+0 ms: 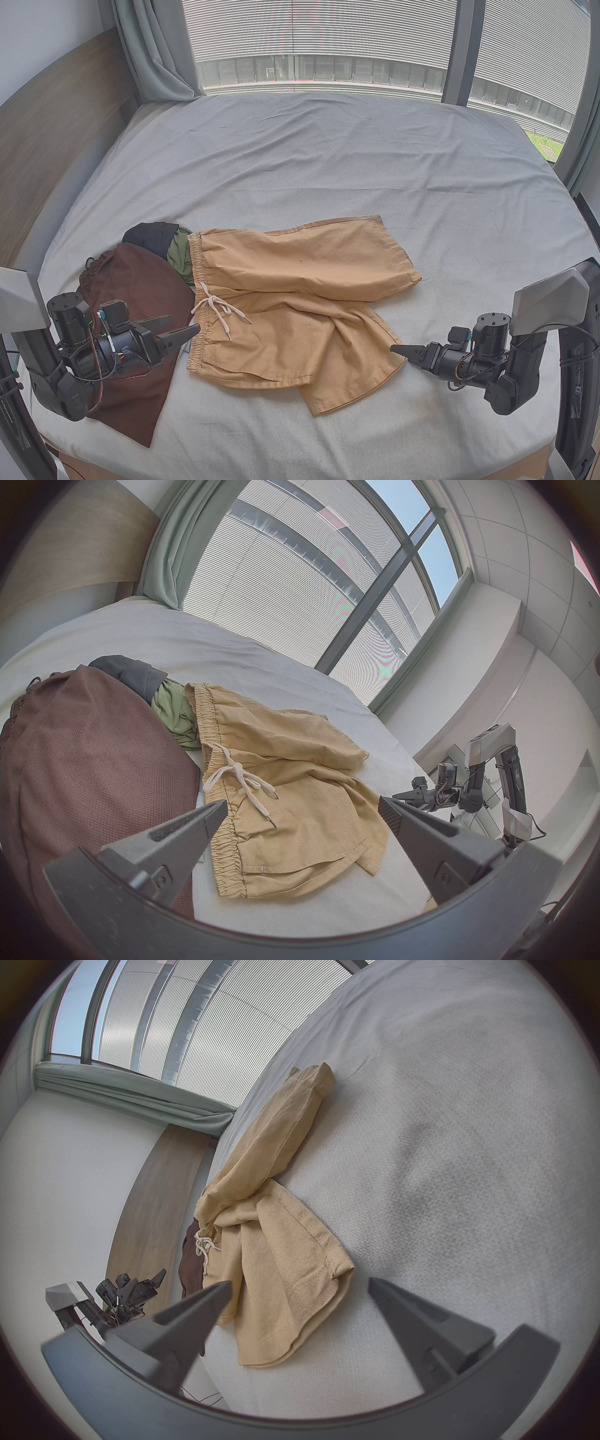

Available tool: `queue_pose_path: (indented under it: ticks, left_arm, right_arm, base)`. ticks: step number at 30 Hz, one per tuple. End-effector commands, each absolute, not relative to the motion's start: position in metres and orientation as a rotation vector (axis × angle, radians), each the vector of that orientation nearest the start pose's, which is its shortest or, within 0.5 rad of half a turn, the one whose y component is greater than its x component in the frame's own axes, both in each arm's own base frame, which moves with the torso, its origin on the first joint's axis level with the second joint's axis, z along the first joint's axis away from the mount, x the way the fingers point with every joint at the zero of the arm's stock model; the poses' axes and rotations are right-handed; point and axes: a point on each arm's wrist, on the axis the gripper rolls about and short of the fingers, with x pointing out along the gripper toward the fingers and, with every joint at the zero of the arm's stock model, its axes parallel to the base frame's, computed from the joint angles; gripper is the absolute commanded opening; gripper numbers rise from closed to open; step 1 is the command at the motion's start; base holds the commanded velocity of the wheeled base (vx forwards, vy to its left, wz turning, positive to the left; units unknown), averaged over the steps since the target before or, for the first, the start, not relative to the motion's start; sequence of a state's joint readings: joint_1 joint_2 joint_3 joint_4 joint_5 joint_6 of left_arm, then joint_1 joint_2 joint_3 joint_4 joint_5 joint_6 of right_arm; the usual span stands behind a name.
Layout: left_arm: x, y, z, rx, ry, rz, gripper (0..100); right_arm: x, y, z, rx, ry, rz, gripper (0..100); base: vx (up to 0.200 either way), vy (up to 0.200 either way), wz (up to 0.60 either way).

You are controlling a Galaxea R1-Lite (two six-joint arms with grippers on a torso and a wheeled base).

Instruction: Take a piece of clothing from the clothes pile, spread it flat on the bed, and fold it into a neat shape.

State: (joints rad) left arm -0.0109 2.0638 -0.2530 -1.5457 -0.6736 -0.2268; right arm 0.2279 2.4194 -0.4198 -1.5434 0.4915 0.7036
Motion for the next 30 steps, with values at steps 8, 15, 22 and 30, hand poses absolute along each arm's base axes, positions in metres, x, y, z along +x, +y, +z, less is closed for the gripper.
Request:
queue_pose_path:
  ticks: [8, 15, 22, 30]
  left_arm:
    - [0.268, -0.017, 0.051, -0.305, 0.333, -0.649, 100]
    - [0.268, -0.017, 0.050, -0.306, 0.335, -0.649, 100]
    - [0.267, -0.017, 0.049, -0.307, 0.340, -0.648, 100]
    - [0.268, -0.017, 0.048, -0.309, 0.346, -0.647, 100]
  right_arm:
    - [0.304, 0.086, -0.040, 0.731, 0.701, 0.527, 0]
    - [0.311, 0.081, -0.033, 0.727, 0.647, 0.502, 0]
    - [0.327, 0.062, -0.019, 0.734, 0.548, 0.473, 0]
    - [0.346, 0.055, -0.012, 0.733, 0.468, 0.474, 0]
  base:
    - [0.000, 0.000, 0.00]
    - [0.000, 0.000, 0.00]
    - [0.000, 0.000, 0.00]
    - [0.000, 0.000, 0.00]
